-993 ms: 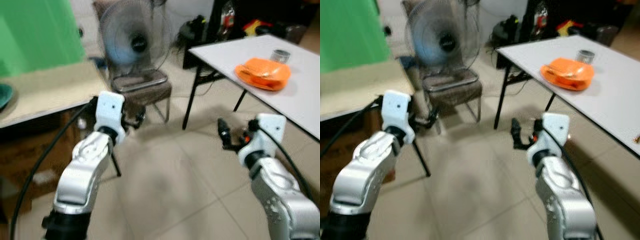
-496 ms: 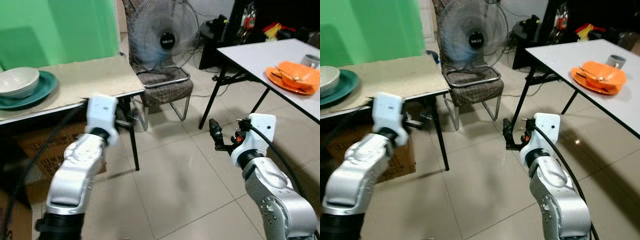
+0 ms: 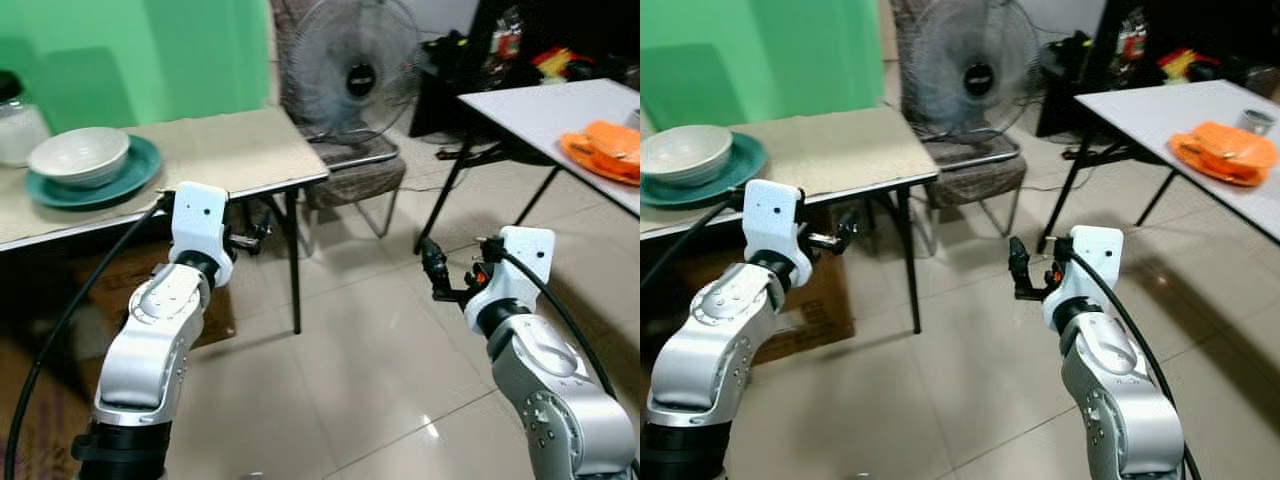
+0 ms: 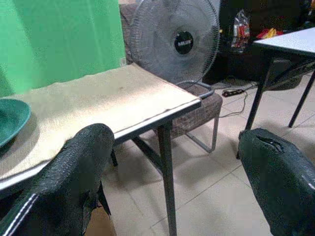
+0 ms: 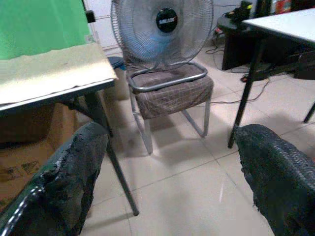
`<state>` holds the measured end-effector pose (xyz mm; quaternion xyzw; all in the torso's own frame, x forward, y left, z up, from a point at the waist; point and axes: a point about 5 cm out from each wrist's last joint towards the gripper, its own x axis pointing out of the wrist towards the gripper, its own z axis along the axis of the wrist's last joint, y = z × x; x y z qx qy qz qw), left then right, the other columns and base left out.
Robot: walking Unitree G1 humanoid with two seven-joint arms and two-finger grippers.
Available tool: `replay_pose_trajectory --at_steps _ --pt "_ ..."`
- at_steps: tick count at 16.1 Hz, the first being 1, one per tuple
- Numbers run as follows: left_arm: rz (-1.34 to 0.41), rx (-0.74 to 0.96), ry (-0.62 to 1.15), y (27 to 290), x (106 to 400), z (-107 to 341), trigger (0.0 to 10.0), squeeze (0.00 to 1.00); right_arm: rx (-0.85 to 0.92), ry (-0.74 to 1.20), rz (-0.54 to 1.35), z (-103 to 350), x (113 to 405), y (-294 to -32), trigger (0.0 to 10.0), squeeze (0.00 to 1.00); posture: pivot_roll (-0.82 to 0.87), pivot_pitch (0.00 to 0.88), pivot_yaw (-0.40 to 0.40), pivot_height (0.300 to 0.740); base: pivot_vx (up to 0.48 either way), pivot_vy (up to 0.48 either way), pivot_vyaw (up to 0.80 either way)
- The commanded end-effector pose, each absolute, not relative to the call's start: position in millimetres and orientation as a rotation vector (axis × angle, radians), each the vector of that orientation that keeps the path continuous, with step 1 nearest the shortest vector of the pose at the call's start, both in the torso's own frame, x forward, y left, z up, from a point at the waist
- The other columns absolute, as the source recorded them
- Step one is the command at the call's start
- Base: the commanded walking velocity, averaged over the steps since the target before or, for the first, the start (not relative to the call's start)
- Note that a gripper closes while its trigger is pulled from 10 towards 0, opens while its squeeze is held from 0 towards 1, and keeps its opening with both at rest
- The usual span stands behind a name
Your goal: Setting the table
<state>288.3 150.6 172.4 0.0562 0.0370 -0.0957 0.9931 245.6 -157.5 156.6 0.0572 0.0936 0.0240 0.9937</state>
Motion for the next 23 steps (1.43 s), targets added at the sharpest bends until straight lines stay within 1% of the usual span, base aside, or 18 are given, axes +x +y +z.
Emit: replay_pose_trajectory --at_steps 1,5,18,19,23 --pt "-0.199 0.114 0.068 147.2 290.1 173.8 10.0 0.0 0.107 0.195 0.04 156.5 245.6 -161.1 10.0 0.0 0.03 0.0 -0.005 0.74 0.0 0.0 0.0" --pt "-0.201 0.106 0.065 147.9 290.6 174.8 10.0 0.0 0.086 0.201 0.046 156.3 246.1 -160.4 10.0 0.0 0.03 0.0 -0.006 0.74 0.203 0.0 0.0" --pt "-0.207 0.106 0.062 148.2 291.8 175.7 10.0 0.0 0.064 0.208 0.067 155.8 248.2 -157.4 10.0 0.0 0.03 0.0 -0.004 0.74 0.332 0.0 0.79" --pt "-0.207 0.106 0.062 148.0 291.8 175.6 10.0 0.0 0.069 0.207 0.064 155.8 248.2 -157.8 10.0 0.0 0.03 0.0 -0.004 0.74 0.337 0.0 0.59" --pt "-0.21 0.109 0.063 148.0 292.3 175.6 10.0 0.0 0.091 0.198 0.043 156.1 249.0 -159.8 10.0 0.0 0.03 0.0 -0.005 0.74 0.338 0.0 0.0"
